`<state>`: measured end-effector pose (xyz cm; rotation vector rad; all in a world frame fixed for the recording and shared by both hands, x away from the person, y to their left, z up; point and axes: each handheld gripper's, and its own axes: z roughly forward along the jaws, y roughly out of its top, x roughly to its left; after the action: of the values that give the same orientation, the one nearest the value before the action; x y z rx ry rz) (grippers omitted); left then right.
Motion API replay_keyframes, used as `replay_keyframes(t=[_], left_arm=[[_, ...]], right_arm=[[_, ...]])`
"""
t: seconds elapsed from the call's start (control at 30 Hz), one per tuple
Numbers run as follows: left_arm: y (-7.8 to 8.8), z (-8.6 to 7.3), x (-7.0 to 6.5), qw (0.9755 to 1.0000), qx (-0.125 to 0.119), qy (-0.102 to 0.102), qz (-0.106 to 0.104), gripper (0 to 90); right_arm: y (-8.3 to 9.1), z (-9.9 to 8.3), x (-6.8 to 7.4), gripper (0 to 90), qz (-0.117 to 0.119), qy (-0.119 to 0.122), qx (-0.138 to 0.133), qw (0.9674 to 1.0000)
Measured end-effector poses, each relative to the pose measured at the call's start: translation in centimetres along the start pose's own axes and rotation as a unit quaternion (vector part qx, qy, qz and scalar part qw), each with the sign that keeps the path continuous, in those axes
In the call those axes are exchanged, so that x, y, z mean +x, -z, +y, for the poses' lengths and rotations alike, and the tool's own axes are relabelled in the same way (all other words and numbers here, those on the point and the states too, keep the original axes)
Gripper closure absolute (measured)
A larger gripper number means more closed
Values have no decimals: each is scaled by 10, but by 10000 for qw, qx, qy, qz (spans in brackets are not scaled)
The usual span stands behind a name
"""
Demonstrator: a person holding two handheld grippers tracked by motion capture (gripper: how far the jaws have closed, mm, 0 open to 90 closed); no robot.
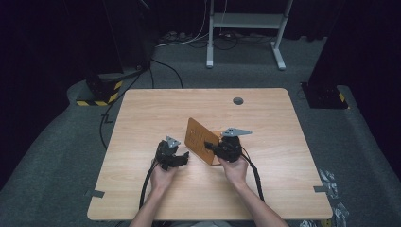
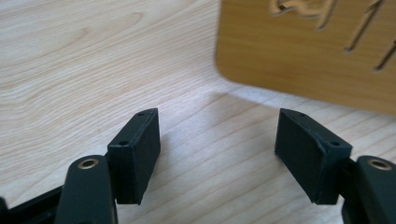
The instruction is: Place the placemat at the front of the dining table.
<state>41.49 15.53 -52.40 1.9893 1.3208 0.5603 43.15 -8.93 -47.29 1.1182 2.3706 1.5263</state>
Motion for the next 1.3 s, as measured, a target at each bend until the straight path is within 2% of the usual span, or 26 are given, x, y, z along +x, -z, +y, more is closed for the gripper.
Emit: replay_keyframes(t=[0.4, 0.67, 1.3], left_arm=[[3, -4, 15, 10000, -31, -19, 37, 281], [2, -7, 16, 9999, -141, 9, 12, 264], [3, -7, 16, 9999, -111, -18, 19, 262]], right_arm=[[10, 5, -2, 862, -37, 22, -93, 9999], [16, 7, -5, 862, -108, 52, -124, 9999], [36, 17, -10, 862, -306, 208, -203, 9991]])
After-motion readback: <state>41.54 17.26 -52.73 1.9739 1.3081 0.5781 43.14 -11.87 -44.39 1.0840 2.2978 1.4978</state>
